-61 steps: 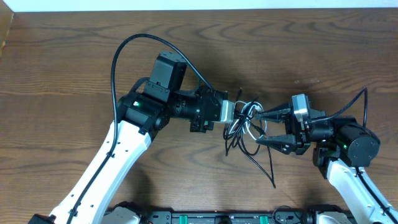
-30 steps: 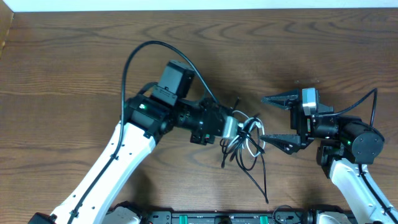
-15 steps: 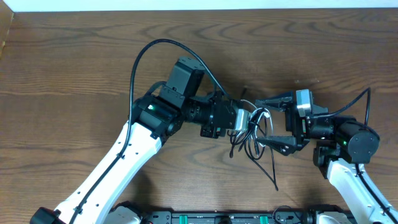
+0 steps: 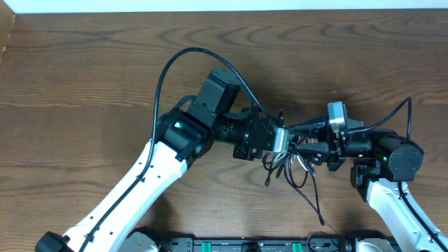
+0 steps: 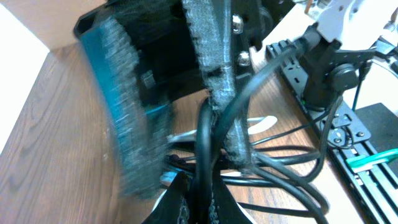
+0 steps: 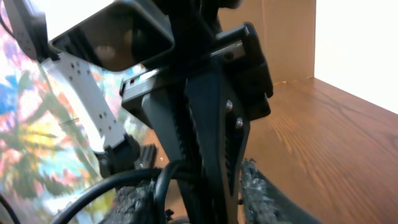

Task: Untangle cables

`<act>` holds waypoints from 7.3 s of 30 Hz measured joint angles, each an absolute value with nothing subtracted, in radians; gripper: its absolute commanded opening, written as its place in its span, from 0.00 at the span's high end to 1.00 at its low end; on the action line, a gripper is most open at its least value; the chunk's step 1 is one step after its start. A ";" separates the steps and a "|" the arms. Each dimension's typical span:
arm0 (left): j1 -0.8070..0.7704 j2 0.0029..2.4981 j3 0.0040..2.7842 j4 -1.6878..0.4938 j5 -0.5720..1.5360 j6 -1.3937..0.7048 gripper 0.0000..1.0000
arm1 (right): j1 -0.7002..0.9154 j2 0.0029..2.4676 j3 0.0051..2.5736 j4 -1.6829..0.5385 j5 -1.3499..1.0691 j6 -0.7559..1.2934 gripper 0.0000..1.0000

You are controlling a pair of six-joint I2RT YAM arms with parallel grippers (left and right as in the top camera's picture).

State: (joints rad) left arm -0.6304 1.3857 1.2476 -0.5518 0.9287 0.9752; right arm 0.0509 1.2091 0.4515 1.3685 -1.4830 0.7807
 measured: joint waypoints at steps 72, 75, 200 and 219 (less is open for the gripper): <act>-0.678 1.422 1.258 -0.489 0.891 0.909 0.92 | -0.058 1.216 0.451 1.292 -1.473 0.726 0.92; -0.685 1.431 1.258 -0.489 0.888 0.905 0.92 | -0.058 1.216 0.451 1.270 -1.470 0.703 0.99; -0.702 1.411 1.262 -0.340 0.485 0.541 0.57 | -0.122 1.218 0.450 1.314 -1.421 0.642 0.99; -0.694 1.411 1.262 -0.336 0.652 0.542 0.59 | -0.132 1.218 0.450 1.317 -1.421 0.643 0.99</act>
State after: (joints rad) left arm -0.6945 1.4109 1.2621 -0.3363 0.6518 0.5423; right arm -0.1318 1.2179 0.4503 1.3167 -1.4212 0.6426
